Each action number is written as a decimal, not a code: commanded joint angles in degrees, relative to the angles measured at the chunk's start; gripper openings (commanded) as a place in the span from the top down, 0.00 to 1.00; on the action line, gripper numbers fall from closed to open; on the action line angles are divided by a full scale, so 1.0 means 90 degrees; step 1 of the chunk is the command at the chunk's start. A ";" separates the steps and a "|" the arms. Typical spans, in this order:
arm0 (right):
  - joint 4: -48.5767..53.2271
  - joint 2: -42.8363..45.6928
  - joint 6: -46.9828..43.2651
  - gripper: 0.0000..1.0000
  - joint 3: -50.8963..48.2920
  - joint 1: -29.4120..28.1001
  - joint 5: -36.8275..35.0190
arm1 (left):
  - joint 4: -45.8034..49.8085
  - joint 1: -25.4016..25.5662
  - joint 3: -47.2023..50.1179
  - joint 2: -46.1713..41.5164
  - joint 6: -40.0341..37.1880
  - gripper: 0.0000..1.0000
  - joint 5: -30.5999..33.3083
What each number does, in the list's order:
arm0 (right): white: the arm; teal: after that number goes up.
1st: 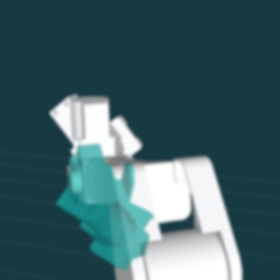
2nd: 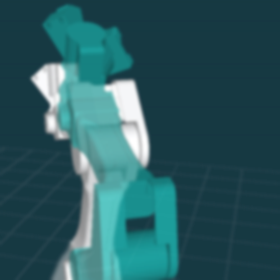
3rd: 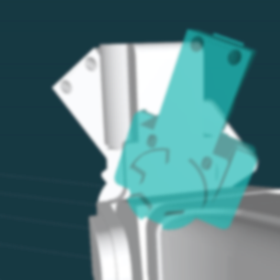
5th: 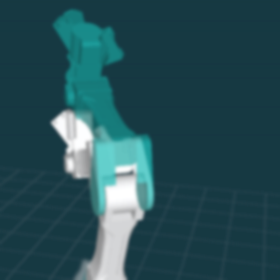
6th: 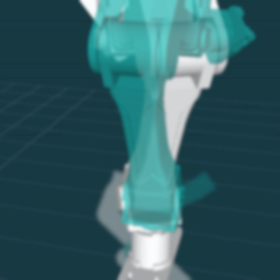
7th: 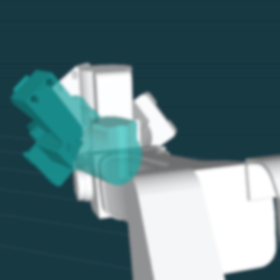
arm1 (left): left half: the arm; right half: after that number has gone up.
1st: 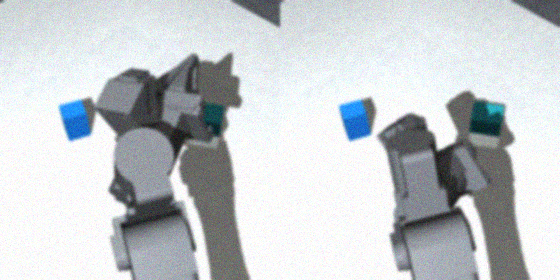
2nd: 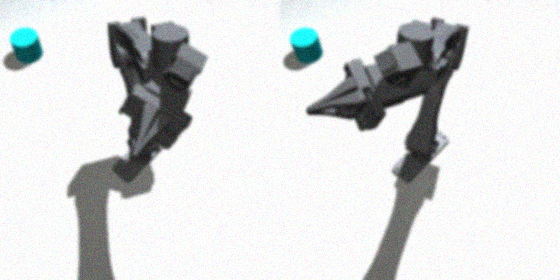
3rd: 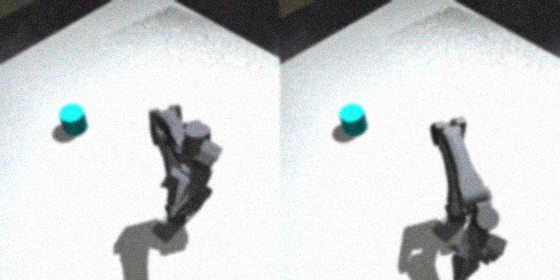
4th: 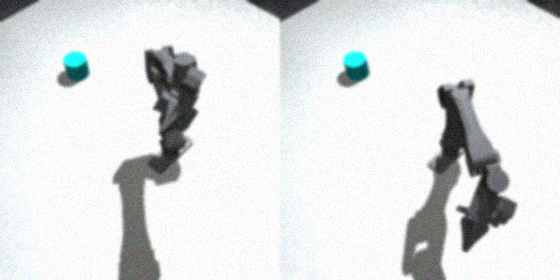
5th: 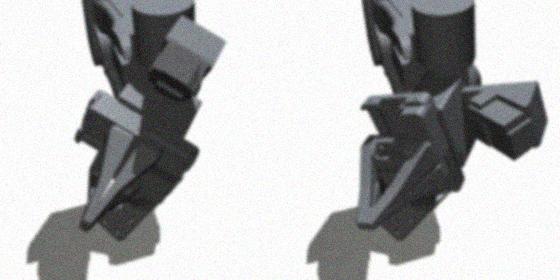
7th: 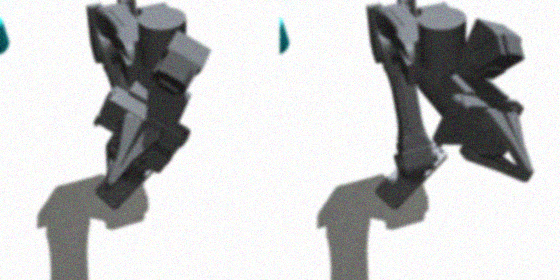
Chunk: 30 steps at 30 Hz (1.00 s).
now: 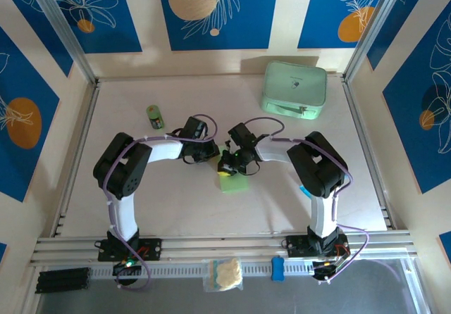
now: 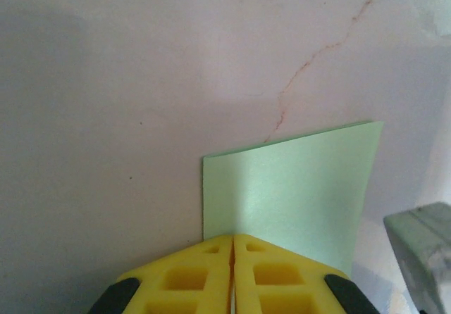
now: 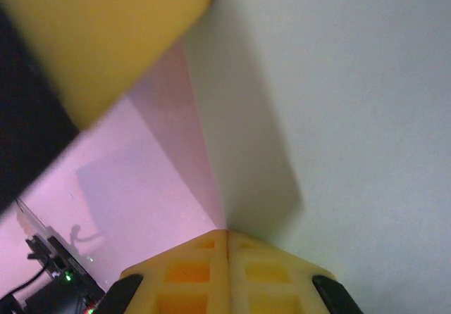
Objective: Fold a paper plane with a square sheet of paper (pick it up from the middle)
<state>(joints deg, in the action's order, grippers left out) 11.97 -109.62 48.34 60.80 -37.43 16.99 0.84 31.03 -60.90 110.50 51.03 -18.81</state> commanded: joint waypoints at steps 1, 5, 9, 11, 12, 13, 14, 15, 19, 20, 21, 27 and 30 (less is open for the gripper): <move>0.0658 0.0266 -0.0213 1.00 -0.0388 -0.0140 0.0318 | 0.0360 -0.0043 0.0118 0.0340 0.0028 0.90 0.0400; 0.0765 0.0530 -0.0260 1.00 -0.0641 -0.0176 0.0452 | 0.0375 -0.0072 0.0117 0.0337 0.0004 0.90 0.0405; 0.0845 0.0685 -0.0330 1.00 -0.0792 -0.0303 0.0592 | 0.0384 -0.0083 0.0101 0.0347 -0.0015 0.90 0.0410; 0.0896 0.0711 -0.0365 1.00 -0.0834 -0.0369 0.0614 | 0.0395 -0.0083 0.0088 0.0348 -0.0025 0.90 0.0410; 0.0906 0.0730 -0.0362 1.00 -0.0861 -0.0399 0.0604 | 0.0394 -0.0091 0.0089 0.0349 -0.0026 0.90 0.0410; 0.0913 0.0744 -0.0366 1.00 -0.0875 -0.0407 0.0585 | 0.0395 -0.0092 0.0082 0.0349 -0.0034 0.90 0.0410; 0.0929 0.0771 -0.0369 1.00 -0.0886 -0.0407 0.0533 | 0.0404 -0.0089 0.0078 0.0349 -0.0035 0.90 0.0411; 0.0938 0.0802 -0.0372 1.00 -0.0872 -0.0402 0.0475 | 0.0409 -0.0093 0.0078 0.0340 -0.0038 0.90 0.0410; 0.0691 0.1035 -0.0409 1.00 -0.0743 -0.0339 0.0275 | 0.0430 -0.0088 0.0074 0.0312 -0.0044 0.90 0.0402; 0.0574 0.1024 -0.0400 1.00 -0.0690 -0.0348 0.0288 | 0.0441 -0.0097 0.0069 0.0320 -0.0052 0.90 0.0409; 0.0488 0.0958 -0.0414 1.00 -0.0618 -0.0343 0.0314 | 0.0452 -0.0088 0.0064 0.0320 -0.0050 0.90 0.0417; 0.0447 0.0332 -0.0503 1.00 -0.0336 -0.0379 0.0407 | 0.0463 -0.0088 0.0059 0.0315 -0.0035 0.90 0.0410; 0.0428 0.0325 -0.0541 1.00 -0.0476 -0.0372 0.0395 | 0.0480 -0.0095 0.0070 0.0305 -0.0049 0.90 0.0408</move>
<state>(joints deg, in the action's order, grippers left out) 15.44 -106.02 44.73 57.25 -40.45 19.55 0.84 30.76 -60.90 110.50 50.98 -18.79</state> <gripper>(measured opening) 0.048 0.102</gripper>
